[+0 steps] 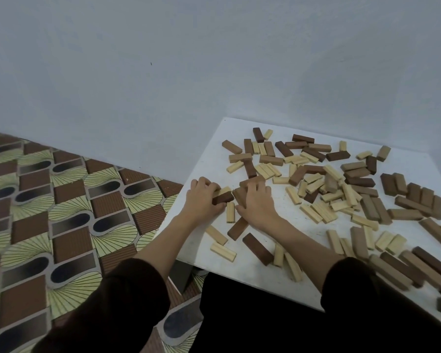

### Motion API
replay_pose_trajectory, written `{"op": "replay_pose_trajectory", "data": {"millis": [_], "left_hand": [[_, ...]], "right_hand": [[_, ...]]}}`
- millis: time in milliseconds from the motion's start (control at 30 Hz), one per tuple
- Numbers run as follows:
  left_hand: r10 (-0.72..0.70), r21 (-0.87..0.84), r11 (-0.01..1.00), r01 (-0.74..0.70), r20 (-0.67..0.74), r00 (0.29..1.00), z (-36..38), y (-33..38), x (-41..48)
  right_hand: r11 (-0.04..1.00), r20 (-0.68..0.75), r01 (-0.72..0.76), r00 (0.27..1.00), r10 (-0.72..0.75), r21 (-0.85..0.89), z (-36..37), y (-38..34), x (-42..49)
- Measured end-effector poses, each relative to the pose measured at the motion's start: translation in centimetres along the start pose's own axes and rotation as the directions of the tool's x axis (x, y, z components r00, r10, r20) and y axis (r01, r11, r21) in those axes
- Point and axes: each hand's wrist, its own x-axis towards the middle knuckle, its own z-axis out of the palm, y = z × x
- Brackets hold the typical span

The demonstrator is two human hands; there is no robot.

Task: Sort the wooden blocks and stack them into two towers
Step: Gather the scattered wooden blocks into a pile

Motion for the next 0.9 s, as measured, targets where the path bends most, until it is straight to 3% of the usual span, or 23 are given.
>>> {"op": "replay_pose_trajectory", "data": {"millis": [367,633,767,900], "left_hand": [[-0.021,-0.19,0.982,0.01,-0.054,0.998,-0.1,2.2,1.6],[0.158,-0.281,0.948,-0.152,-0.003,0.988,3.7,11.4,6.0],[0.196,-0.32,0.931,-0.177,0.027,0.98,5.4,15.1,7.5],[0.268,-0.284,0.929,-0.238,0.072,0.961,6.3,15.9,8.3]], "right_hand": [[0.996,-0.094,0.005,0.996,0.003,0.086,-1.2,2.6,0.0],[0.976,-0.226,-0.202,0.95,0.215,0.078,-5.6,11.2,0.1],[0.972,-0.3,-0.231,0.924,0.236,0.052,-7.0,13.7,0.5],[0.978,-0.276,-0.207,0.942,0.189,-0.038,-6.7,15.1,0.6]]}}
